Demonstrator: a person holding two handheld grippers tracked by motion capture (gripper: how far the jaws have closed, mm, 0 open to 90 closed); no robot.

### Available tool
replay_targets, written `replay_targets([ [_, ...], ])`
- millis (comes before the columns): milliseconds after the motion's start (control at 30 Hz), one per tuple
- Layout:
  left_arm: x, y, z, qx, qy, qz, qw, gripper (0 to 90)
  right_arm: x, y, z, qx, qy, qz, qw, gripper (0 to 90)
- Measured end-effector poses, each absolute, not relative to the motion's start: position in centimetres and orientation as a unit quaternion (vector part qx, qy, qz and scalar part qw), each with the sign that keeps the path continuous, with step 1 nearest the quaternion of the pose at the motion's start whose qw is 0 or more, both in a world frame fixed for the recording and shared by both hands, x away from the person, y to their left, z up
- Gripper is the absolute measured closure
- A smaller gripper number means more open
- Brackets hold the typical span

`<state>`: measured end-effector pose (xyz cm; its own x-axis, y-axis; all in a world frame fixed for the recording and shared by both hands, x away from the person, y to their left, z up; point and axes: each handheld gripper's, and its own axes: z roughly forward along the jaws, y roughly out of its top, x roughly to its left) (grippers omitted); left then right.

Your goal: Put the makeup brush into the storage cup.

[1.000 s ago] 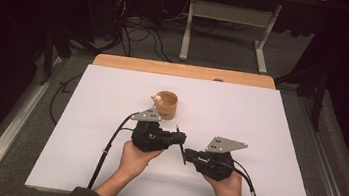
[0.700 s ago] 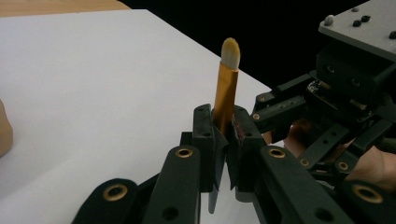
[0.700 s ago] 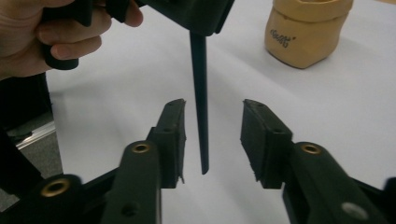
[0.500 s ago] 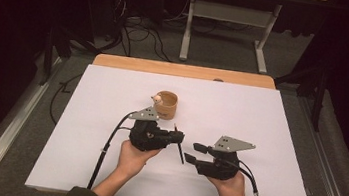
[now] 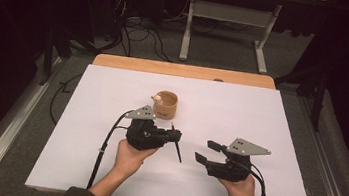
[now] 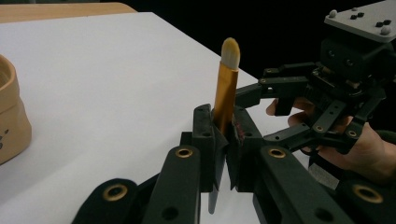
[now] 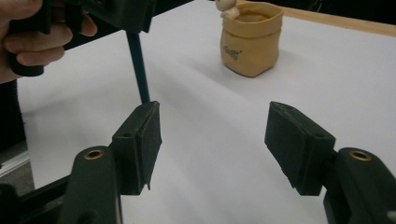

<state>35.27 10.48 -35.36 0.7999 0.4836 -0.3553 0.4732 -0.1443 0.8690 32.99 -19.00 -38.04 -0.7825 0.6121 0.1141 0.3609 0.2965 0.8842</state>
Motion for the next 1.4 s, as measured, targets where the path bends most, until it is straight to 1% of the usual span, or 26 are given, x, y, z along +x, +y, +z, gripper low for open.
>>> replay_targets([
  [600, 35.2, 11.3, -35.0, 0.757, 0.319, 0.014, 0.570, 83.0, 32.4, -21.7, -38.2, 0.319, 0.787, 0.506, 0.153, 34.9],
  [1000, 35.3, 11.6, -34.9, 0.755, 0.325, 0.021, 0.569, 83.0, 32.1, -24.3, -39.1, 0.342, 0.777, 0.496, 0.182, 34.9],
  [1400, 35.5, 12.7, -34.1, 0.749, 0.334, 0.040, 0.571, 83.0, 32.4, -25.2, -40.2, 0.373, 0.767, 0.483, 0.199, 34.9],
])
